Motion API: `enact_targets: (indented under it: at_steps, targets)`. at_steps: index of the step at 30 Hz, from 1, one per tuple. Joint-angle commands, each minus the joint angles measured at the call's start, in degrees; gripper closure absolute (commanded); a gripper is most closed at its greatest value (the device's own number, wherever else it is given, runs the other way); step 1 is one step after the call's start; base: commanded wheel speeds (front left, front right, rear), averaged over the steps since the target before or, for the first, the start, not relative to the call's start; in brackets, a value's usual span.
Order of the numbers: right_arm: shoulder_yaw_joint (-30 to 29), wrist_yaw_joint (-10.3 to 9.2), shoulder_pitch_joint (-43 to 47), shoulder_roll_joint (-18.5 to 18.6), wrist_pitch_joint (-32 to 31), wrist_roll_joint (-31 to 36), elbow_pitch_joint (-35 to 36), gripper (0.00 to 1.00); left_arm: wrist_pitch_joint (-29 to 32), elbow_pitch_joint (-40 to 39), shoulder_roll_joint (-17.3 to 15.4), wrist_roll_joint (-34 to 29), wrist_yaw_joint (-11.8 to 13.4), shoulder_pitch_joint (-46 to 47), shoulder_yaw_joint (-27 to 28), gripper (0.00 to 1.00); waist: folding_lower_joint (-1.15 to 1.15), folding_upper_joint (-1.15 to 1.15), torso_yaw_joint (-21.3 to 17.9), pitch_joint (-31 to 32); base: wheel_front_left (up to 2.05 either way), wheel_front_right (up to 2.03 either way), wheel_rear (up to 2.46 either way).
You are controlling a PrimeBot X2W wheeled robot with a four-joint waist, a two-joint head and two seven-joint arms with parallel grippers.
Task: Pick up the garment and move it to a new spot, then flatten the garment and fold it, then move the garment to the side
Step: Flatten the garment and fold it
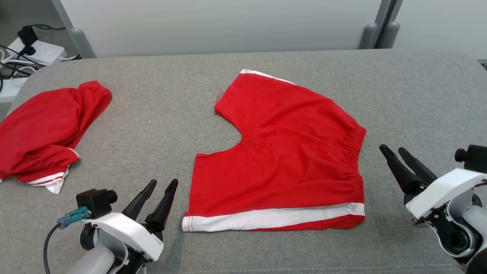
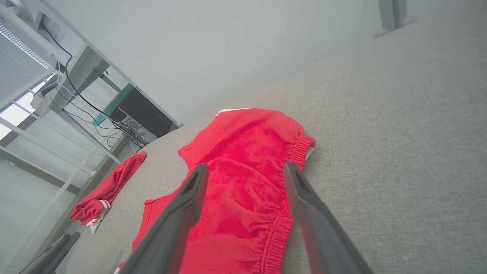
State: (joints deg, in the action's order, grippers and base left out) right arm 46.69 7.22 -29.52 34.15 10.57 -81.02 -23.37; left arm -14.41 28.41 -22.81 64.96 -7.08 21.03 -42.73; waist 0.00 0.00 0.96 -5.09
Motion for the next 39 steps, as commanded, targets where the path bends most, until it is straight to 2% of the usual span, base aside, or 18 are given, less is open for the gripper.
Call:
enact_targets:
  at_steps: [1, 7, 11, 26, 33, 34, 39]
  targets:
    - [-0.2, 0.26, 1.5, 0.4, 2.0, 1.6, 0.2, 0.0, -0.6, -0.7, -1.1, -2.2, -0.4, 0.7, 3.8, 0.0, 0.0, 0.0, -0.2, 0.4, 0.0, 0.0, 0.0]
    - [-2.4, 0.26, 1.7, -1.6, 4.3, 9.1, -3.8, 0.0, -0.6, 0.0, 1.4, -7.5, -0.4, -1.8, 9.1, 0.0, 0.0, 0.0, -0.4, 1.8, 0.0, 0.0, 0.0]
    - [-8.4, 0.26, 2.8, -4.0, 4.4, 16.2, -4.8, 0.0, -0.6, 0.4, 3.0, -11.2, -0.4, -3.3, 14.1, 0.0, 0.0, 0.0, -0.6, 2.7, 0.0, 0.0, 0.0]
    - [-23.5, 0.26, 10.7, -11.1, 4.4, 36.0, -3.1, 0.0, -0.6, -0.7, 8.0, -25.4, -0.4, -8.3, 27.1, 0.0, 0.0, 0.0, -0.4, 5.6, 0.0, 0.0, 0.0]
    - [-28.7, 0.26, 13.1, -13.9, 4.4, 41.8, -2.4, 0.0, -0.6, -1.9, 10.5, -31.7, -0.4, -10.3, 33.5, 0.0, 0.0, 0.0, -0.3, 6.4, 0.0, 0.0, 0.0]
    - [-29.9, 0.26, 13.9, -14.6, 4.4, 43.7, -2.1, 0.0, -0.6, -2.2, 11.2, -34.6, -0.4, -11.0, 35.1, 0.0, 0.0, 0.0, -0.1, 6.6, 0.0, 0.0, 0.0]
    - [-32.5, 0.26, 15.8, -15.7, 4.4, 48.0, -1.5, 0.0, -0.6, -3.7, 13.0, -39.9, 0.1, -12.2, 38.4, 0.0, 0.0, 0.0, 0.5, 6.9, 0.0, 0.0, 0.0]
